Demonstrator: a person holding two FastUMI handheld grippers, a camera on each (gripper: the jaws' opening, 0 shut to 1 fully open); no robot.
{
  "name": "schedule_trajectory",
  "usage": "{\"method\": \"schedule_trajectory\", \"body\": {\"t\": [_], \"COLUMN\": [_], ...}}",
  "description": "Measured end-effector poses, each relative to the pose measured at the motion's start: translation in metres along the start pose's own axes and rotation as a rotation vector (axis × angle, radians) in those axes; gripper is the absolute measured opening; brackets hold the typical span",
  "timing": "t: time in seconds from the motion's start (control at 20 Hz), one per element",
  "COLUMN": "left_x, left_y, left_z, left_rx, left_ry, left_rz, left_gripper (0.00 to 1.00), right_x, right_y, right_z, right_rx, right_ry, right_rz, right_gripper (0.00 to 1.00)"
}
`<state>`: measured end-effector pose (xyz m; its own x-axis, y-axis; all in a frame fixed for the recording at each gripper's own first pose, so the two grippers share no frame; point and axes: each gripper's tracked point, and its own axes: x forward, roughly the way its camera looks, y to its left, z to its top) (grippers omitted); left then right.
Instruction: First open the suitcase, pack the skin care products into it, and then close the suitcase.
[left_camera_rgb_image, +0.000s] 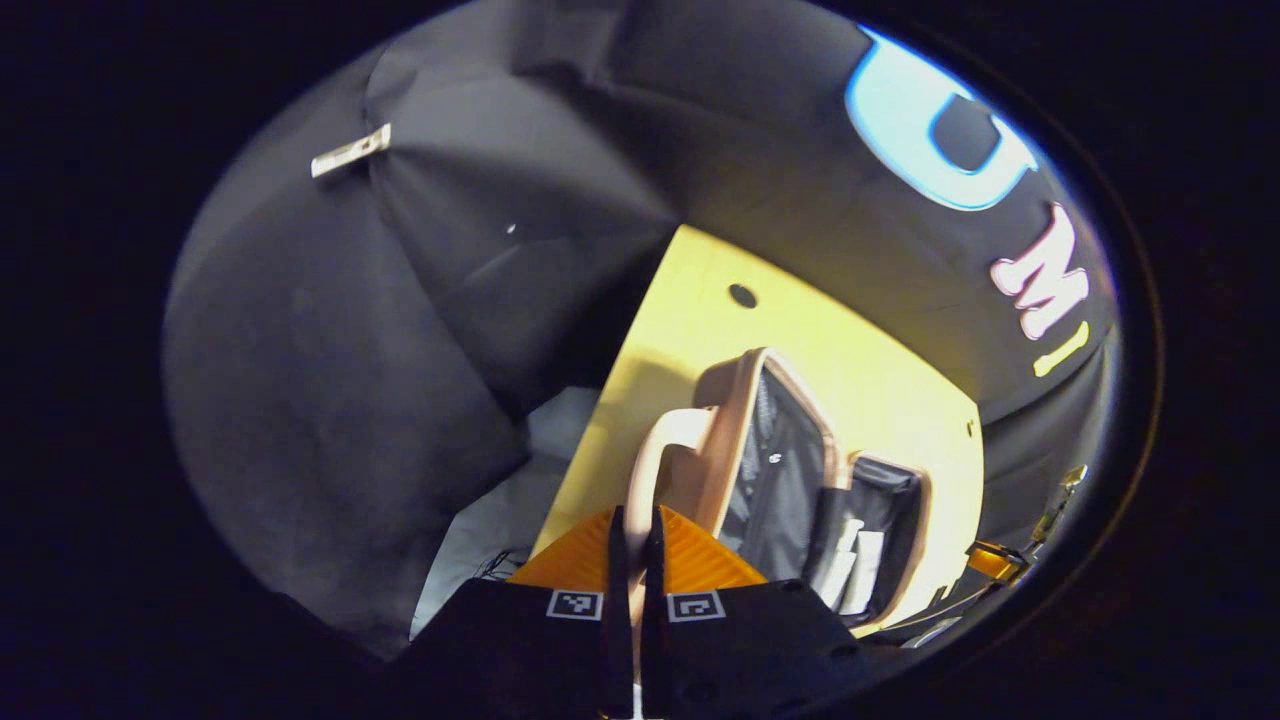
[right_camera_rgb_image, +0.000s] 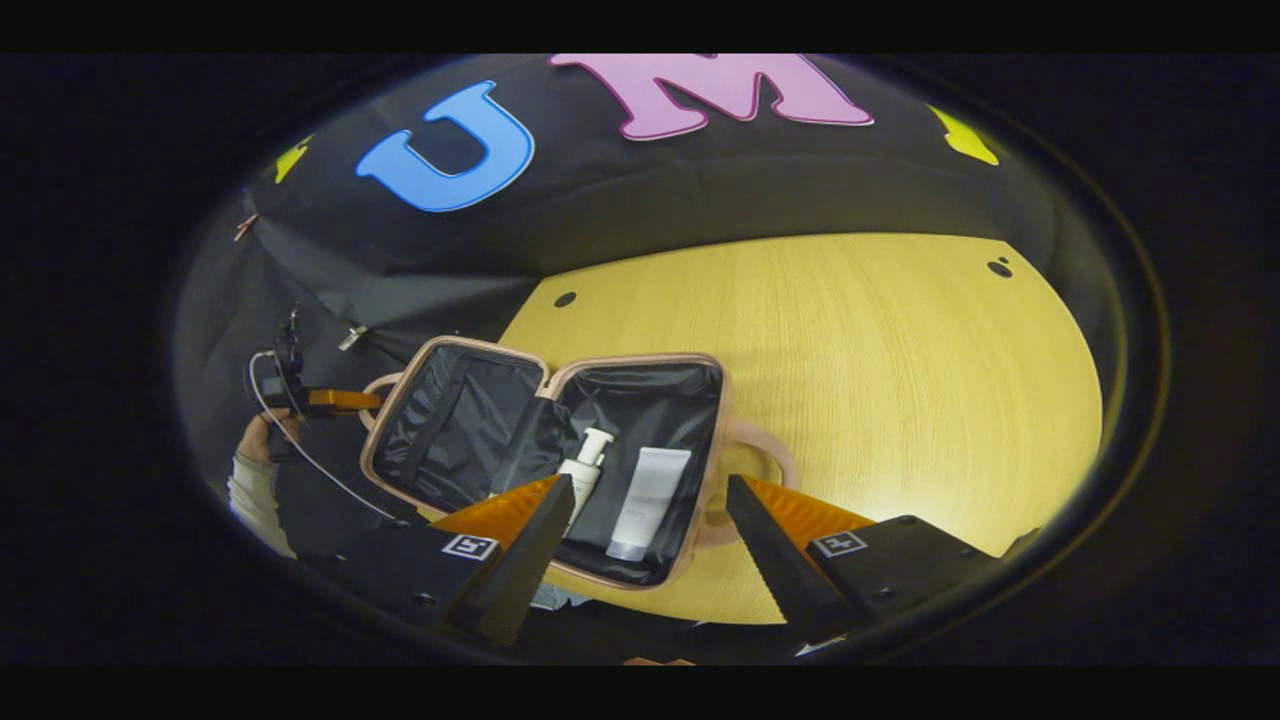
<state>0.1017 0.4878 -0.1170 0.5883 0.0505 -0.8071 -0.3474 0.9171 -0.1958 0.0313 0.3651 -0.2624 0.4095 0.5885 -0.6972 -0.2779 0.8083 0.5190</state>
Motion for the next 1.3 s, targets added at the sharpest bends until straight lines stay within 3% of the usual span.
{"method": "schedule_trajectory", "body": {"t": [0.25,0.65,0.7,0.75,0.85,0.9,0.95,1.0,1.25,1.3], "left_x": [-0.063,-0.081,-0.075,-0.067,-0.037,-0.016,0.003,0.024,0.096,0.106], "left_y": [-0.106,-0.295,-0.320,-0.344,-0.384,-0.396,-0.403,-0.413,-0.441,-0.442], "left_z": [0.010,-0.043,-0.056,-0.072,-0.110,-0.126,-0.141,-0.155,-0.218,-0.228], "left_rx": [0.099,0.253,0.268,0.273,0.286,0.305,0.331,0.363,0.415,0.405], "left_ry": [-0.071,-0.127,-0.119,-0.100,-0.035,-0.013,0.009,0.020,0.101,0.123], "left_rz": [-0.117,-0.284,-0.317,-0.351,-0.394,-0.391,-0.373,-0.360,-0.310,-0.293], "left_gripper": [0.09,0.09,0.09,0.08,0.09,0.08,0.09,0.08,0.09,0.09], "right_x": [-0.038,-0.128,-0.135,-0.142,-0.156,-0.165,-0.175,-0.185,-0.230,-0.239], "right_y": [-0.020,-0.107,-0.116,-0.122,-0.135,-0.144,-0.155,-0.164,-0.210,-0.217], "right_z": [0.004,-0.006,-0.008,-0.010,-0.014,-0.015,-0.016,-0.015,-0.020,-0.019], "right_rx": [-0.023,-0.132,-0.115,-0.089,-0.050,-0.050,-0.057,-0.068,-0.110,-0.119], "right_ry": [-0.058,-0.128,-0.140,-0.145,-0.164,-0.170,-0.185,-0.198,-0.216,-0.223], "right_rz": [0.015,-0.085,-0.089,-0.089,-0.082,-0.091,-0.107,-0.122,-0.187,-0.189], "right_gripper": [0.97,0.97,0.87,0.97,0.97,0.97,0.87,0.97,0.97,0.87]}}
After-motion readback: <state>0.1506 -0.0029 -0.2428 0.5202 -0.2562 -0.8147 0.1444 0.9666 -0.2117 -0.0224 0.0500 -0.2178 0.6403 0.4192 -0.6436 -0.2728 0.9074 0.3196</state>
